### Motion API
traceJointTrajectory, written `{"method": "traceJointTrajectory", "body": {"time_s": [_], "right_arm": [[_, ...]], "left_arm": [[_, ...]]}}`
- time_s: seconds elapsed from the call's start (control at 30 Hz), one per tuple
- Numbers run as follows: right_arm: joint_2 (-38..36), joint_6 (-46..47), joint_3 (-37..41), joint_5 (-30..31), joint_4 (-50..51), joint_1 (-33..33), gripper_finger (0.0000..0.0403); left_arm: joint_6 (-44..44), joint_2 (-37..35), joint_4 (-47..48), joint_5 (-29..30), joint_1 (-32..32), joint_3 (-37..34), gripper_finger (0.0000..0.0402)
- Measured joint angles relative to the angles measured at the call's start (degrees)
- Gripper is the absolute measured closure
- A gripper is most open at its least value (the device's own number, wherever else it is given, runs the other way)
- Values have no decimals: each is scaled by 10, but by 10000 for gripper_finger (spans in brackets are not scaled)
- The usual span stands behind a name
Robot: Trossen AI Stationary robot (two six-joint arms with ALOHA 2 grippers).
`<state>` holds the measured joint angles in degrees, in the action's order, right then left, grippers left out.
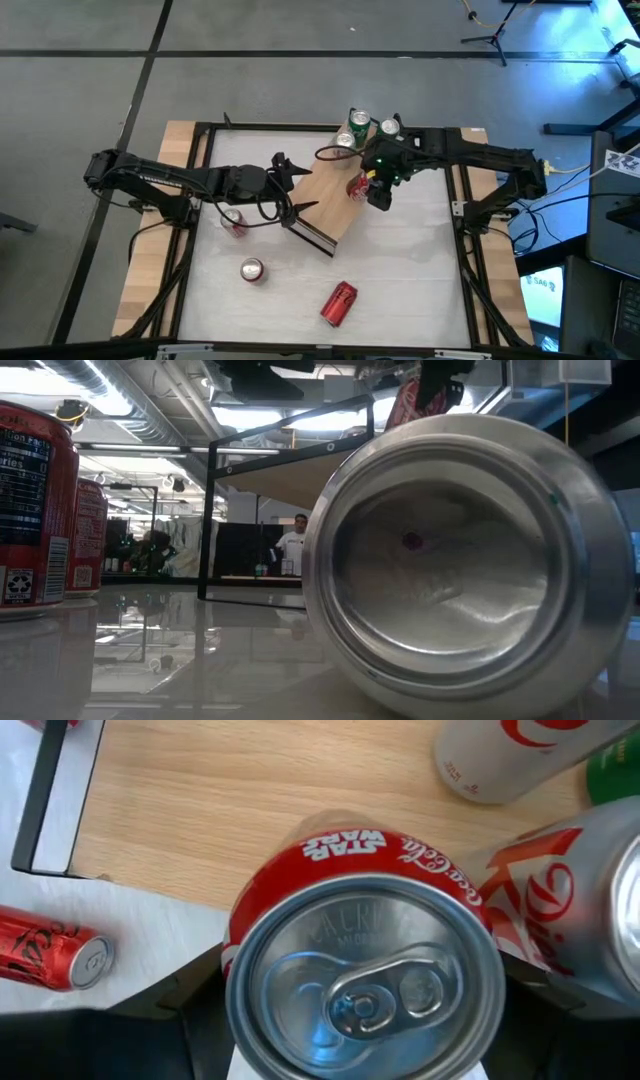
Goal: Place canned beverage on shelf
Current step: Put the right red-white soda can on the shelf
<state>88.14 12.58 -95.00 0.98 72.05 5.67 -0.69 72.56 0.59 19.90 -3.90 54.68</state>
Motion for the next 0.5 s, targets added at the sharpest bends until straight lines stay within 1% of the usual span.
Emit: {"method": "traceJointTrajectory", "body": {"time_s": [0.33, 0.5], "right_arm": [[6, -10, 0, 0, 2, 0, 102], [16, -11, 0, -5, 1, 0, 102]], "left_arm": [[0, 20, -39, 0, 0, 0, 17], [0, 32, -41, 0, 0, 0, 17]]}}
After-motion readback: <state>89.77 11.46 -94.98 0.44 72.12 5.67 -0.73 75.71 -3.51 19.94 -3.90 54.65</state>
